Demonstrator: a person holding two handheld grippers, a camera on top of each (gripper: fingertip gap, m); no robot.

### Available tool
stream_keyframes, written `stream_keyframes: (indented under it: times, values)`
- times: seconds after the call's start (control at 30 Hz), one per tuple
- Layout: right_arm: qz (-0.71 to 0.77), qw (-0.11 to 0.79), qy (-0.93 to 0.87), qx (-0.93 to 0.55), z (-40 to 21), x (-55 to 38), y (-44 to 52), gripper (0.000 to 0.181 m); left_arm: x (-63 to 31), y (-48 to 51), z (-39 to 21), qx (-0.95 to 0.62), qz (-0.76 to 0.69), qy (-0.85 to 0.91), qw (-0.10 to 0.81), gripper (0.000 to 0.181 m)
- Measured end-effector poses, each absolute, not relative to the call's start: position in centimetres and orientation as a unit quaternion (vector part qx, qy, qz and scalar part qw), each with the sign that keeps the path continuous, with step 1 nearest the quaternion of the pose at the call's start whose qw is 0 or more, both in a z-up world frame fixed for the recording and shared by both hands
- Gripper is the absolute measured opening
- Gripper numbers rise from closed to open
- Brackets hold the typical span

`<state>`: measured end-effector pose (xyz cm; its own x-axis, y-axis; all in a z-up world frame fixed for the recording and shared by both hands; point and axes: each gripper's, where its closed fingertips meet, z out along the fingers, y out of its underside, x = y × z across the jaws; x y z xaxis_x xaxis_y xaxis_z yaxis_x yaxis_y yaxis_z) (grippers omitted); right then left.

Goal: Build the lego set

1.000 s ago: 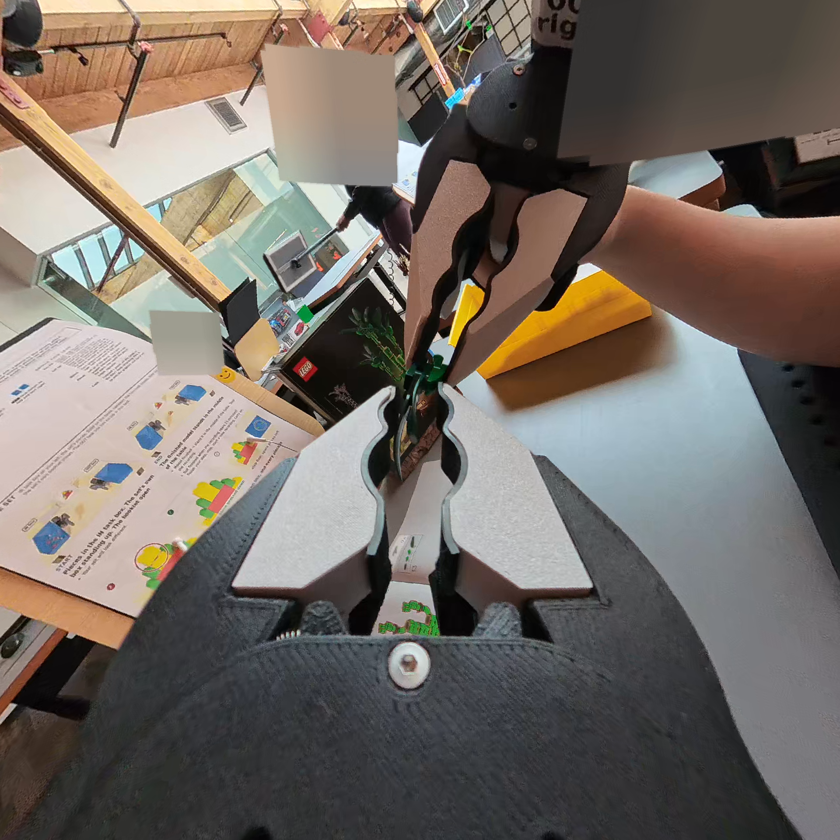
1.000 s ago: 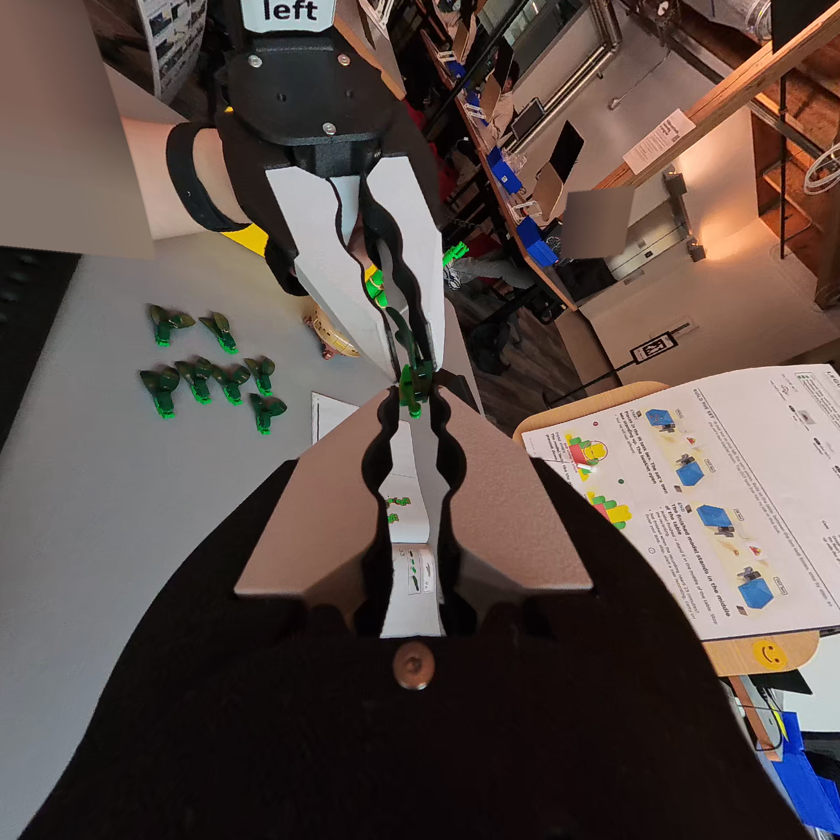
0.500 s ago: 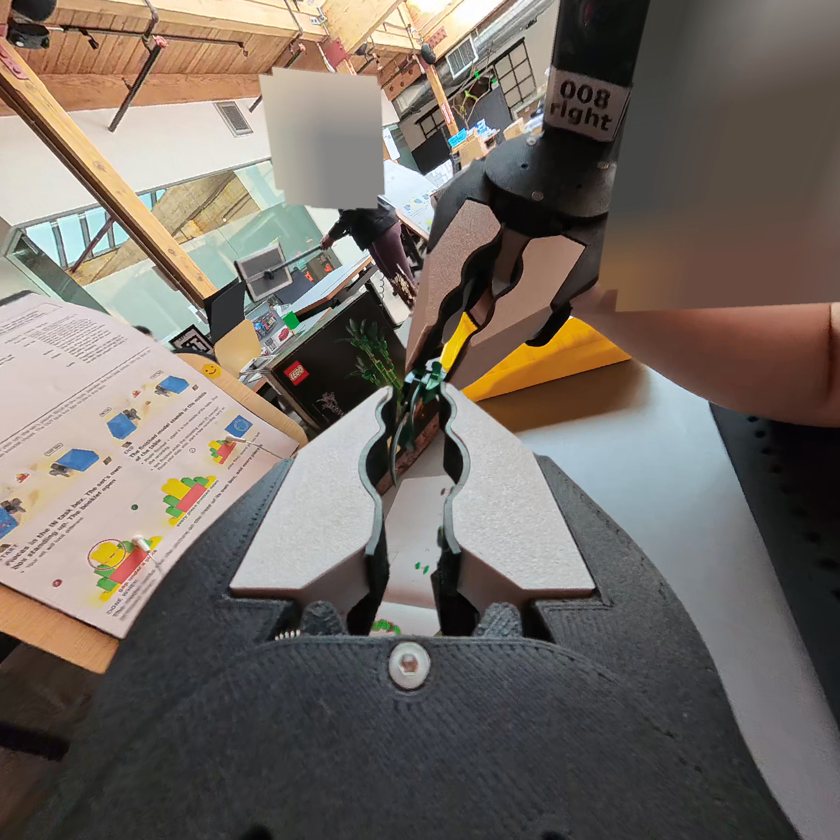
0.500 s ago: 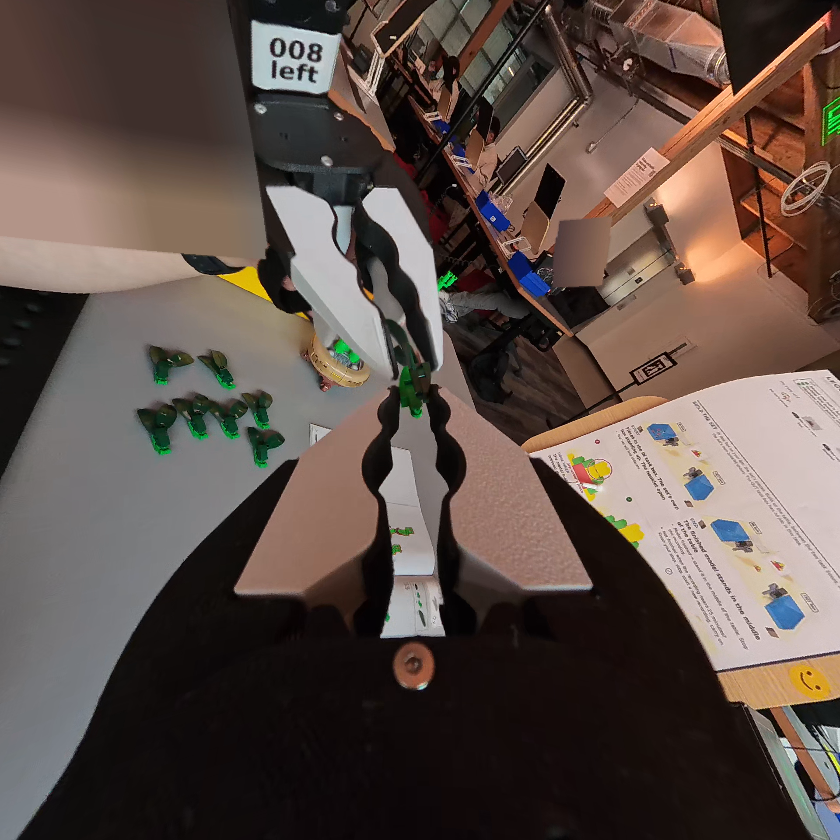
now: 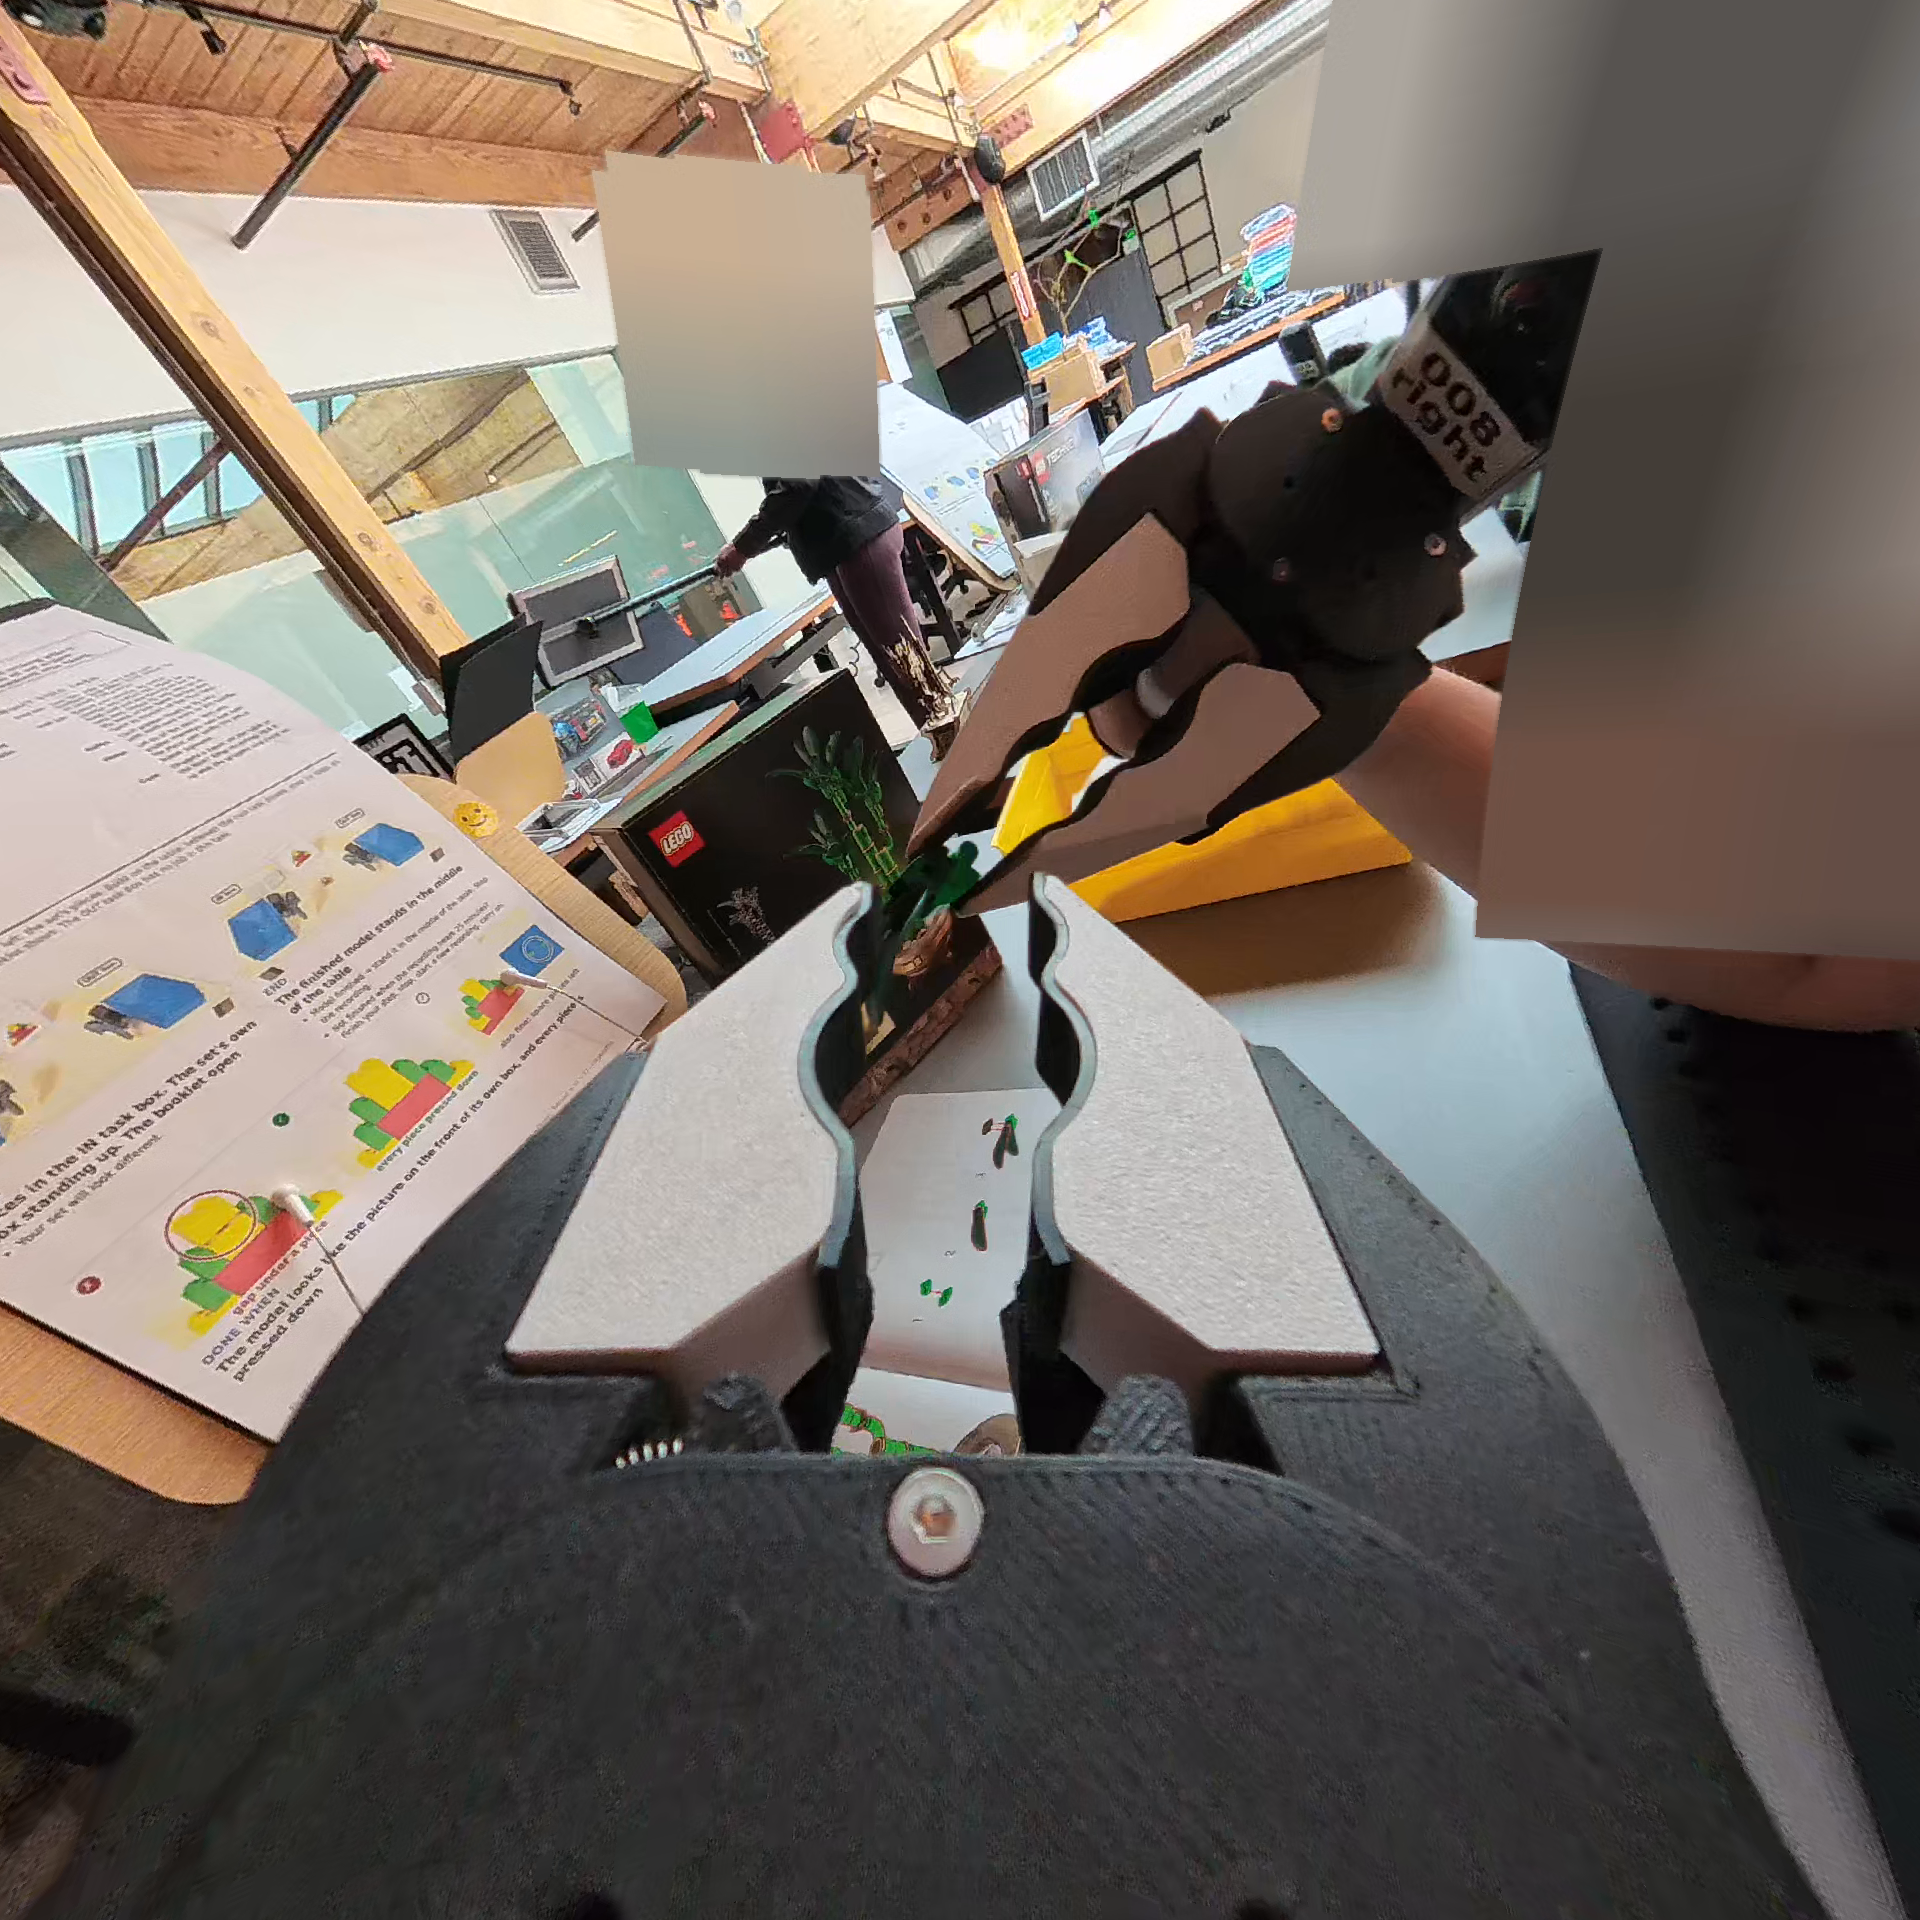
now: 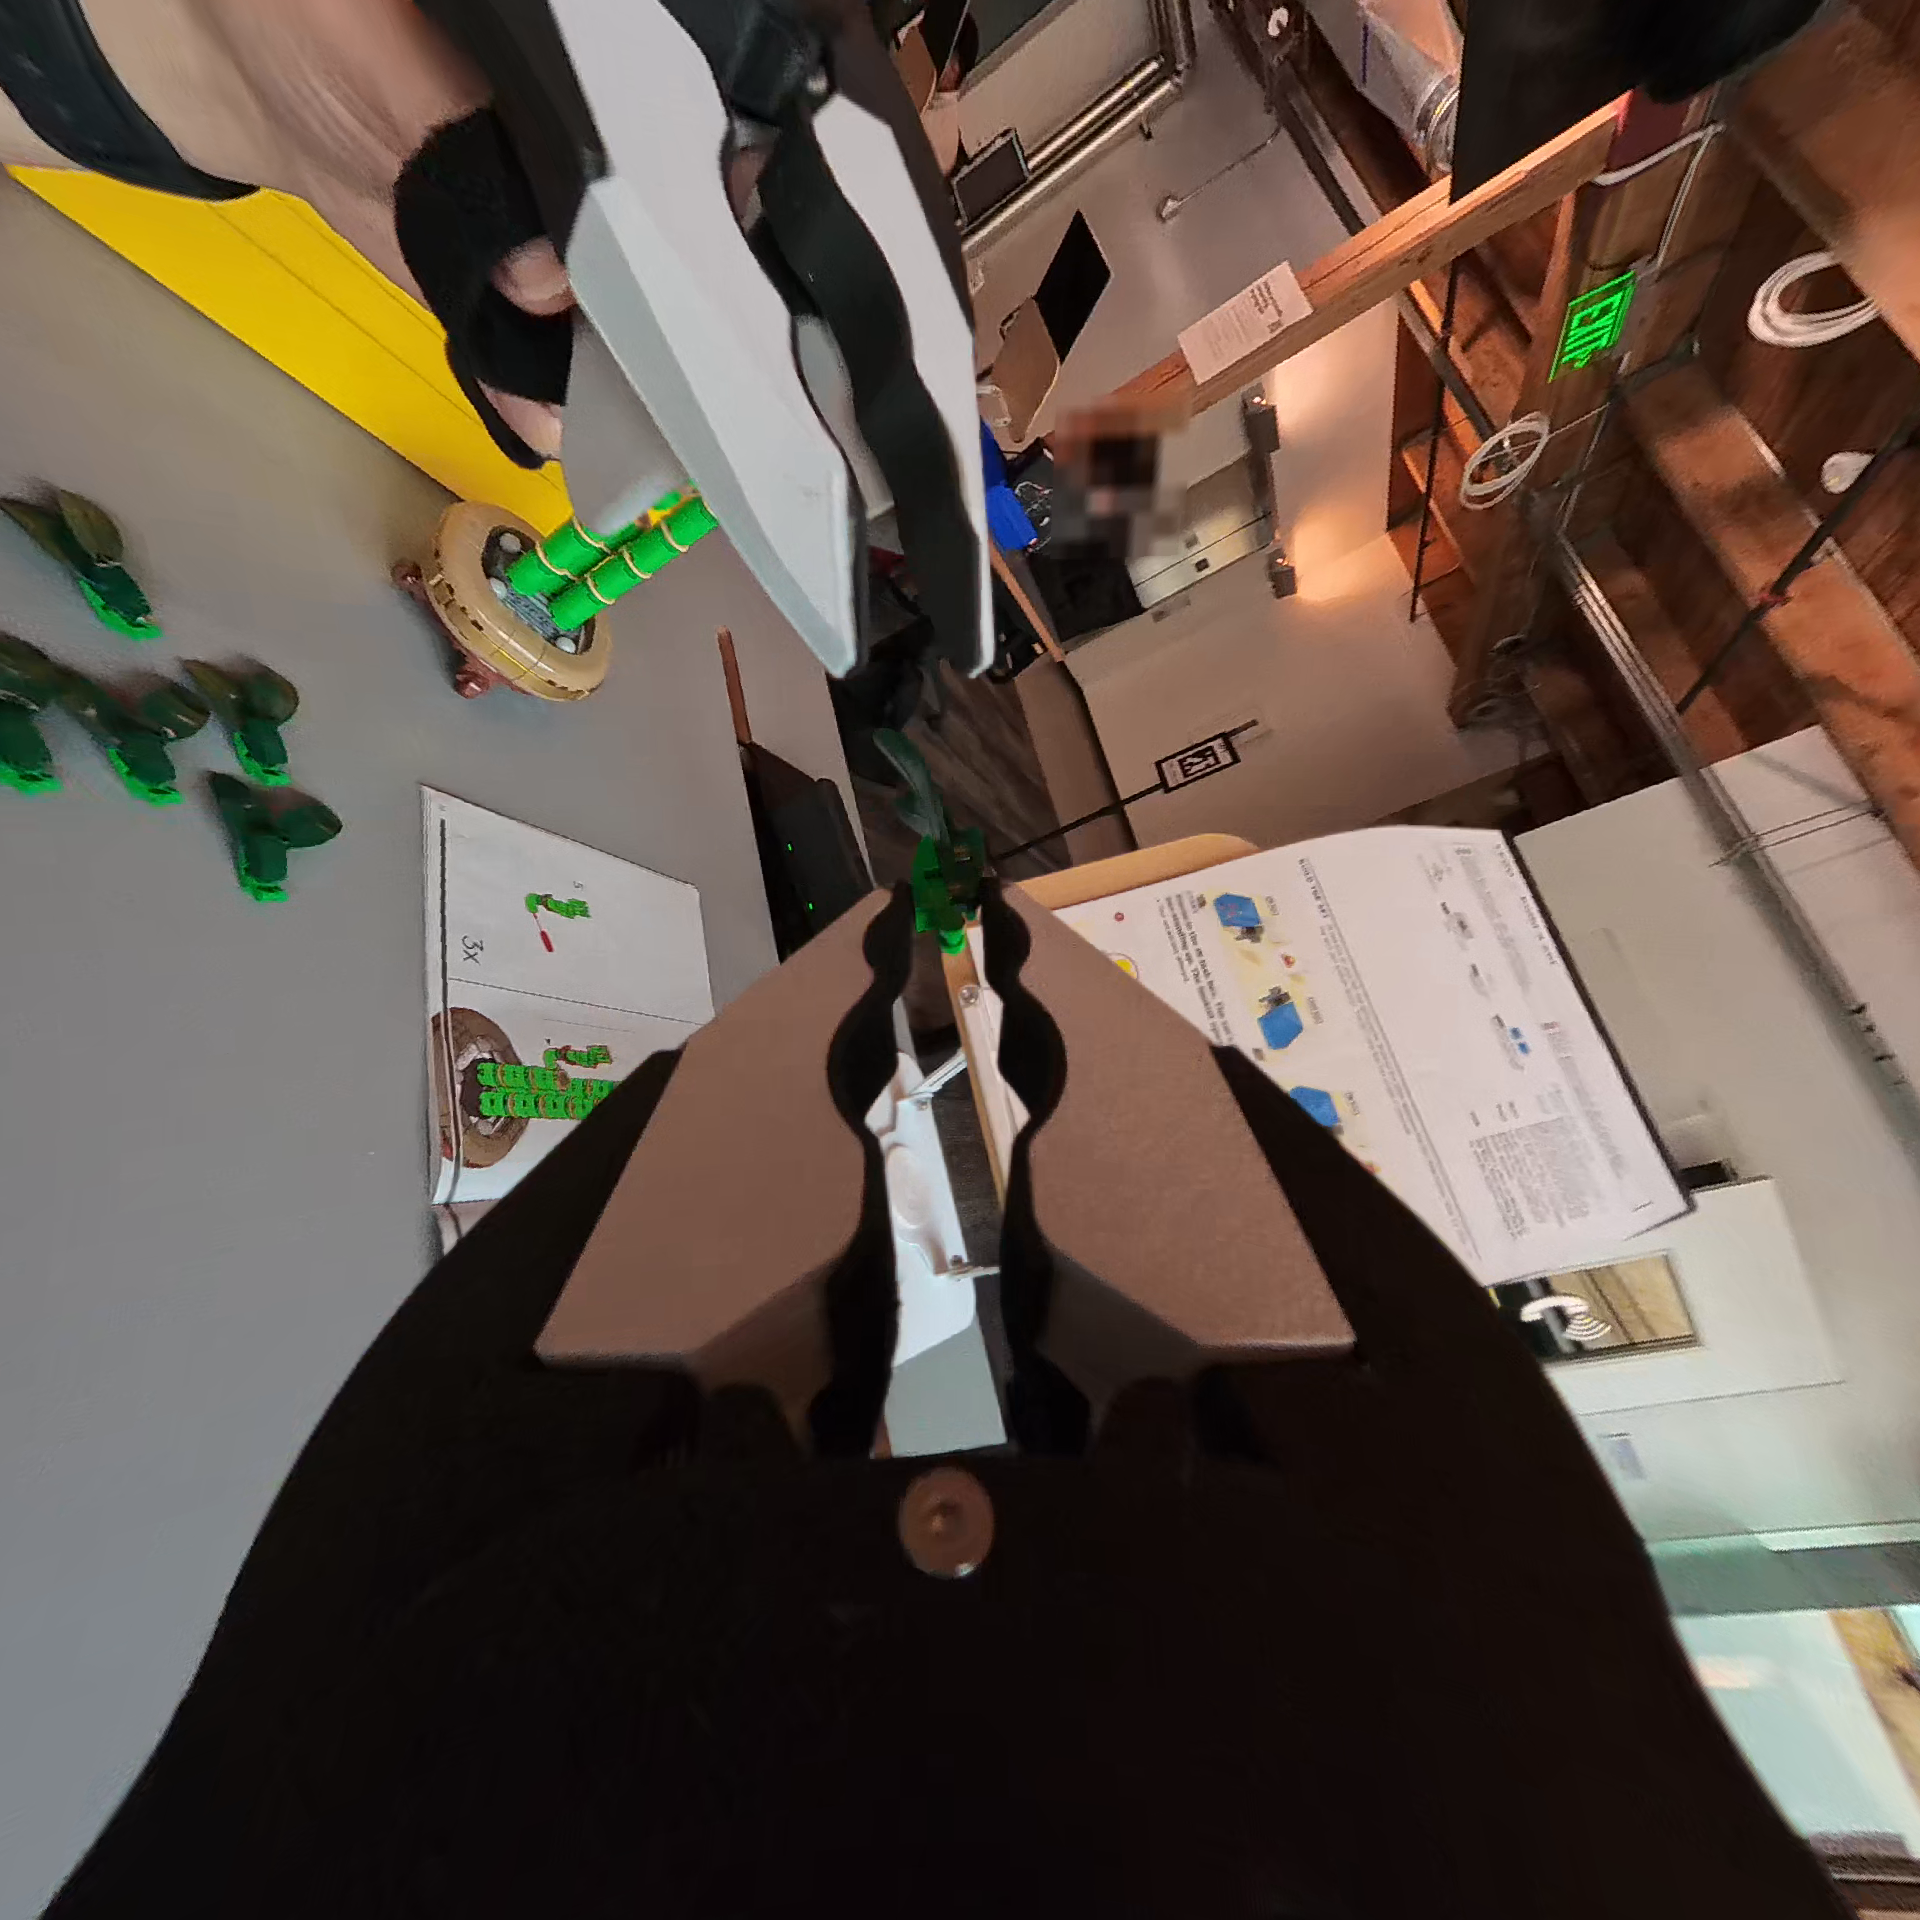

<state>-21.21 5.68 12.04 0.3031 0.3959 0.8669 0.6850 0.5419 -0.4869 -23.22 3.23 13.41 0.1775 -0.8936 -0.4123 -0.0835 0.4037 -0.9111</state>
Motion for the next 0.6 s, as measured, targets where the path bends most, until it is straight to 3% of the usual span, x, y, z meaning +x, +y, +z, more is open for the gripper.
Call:
stream_keyframes:
  times: [0.37,0.6]
  values:
    - [-0.112,0.672,-0.587,-0.437,13.0,-22.4,3.7,0.011,-23.5,2.1,14.1,-0.416,-0.310,0.564,0.642,0.023]
    - [-0.018,0.698,-0.563,-0.442,14.9,-22.7,1.8,0.010,-23.7,-0.4,15.8,-0.391,-0.348,0.561,0.641,0.021]
